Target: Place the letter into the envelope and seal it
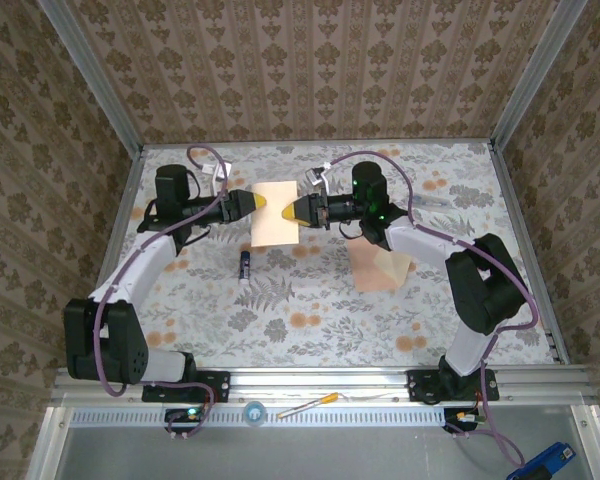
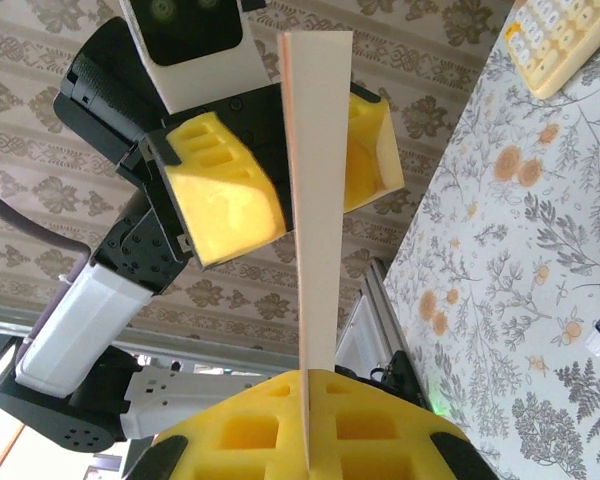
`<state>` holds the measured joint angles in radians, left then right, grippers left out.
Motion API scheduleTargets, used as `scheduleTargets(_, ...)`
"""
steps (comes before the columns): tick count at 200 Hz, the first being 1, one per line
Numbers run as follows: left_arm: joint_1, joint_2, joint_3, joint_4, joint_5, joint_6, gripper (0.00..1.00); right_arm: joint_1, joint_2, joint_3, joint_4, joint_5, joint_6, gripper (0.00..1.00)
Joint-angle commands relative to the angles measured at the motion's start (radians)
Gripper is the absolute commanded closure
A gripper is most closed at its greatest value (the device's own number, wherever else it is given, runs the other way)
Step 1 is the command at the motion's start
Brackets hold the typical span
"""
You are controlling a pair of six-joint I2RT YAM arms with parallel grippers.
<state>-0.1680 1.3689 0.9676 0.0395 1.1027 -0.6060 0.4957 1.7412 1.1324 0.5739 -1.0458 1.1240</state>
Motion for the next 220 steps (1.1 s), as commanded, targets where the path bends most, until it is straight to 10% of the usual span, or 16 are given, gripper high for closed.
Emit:
scheduleTargets(1,-0.009,0.012,-0.01,0.071,0.04,-0.032,0.72,0.004,-0.029,0.032,-0.001,-0.033,-0.023,1.0)
scheduleTargets(53,-0.008,0.002,-0.002,0.102,0.017,-0.059,1.0,0.004,-0.029,0.032,-0.052,-0.028,-0.063,1.0)
scheduleTargets(142,-0.01,-0.083,-0.099,0.372,-0.201,-0.272,1.0,0.003,-0.023,-0.045,0.135,0.038,0.069,0.28)
scheduleTargets(220,-0.01,-0.122,-0.149,0.482,-0.306,-0.375,1.0,0.01,0.001,-0.163,0.346,0.13,0.203,0.2)
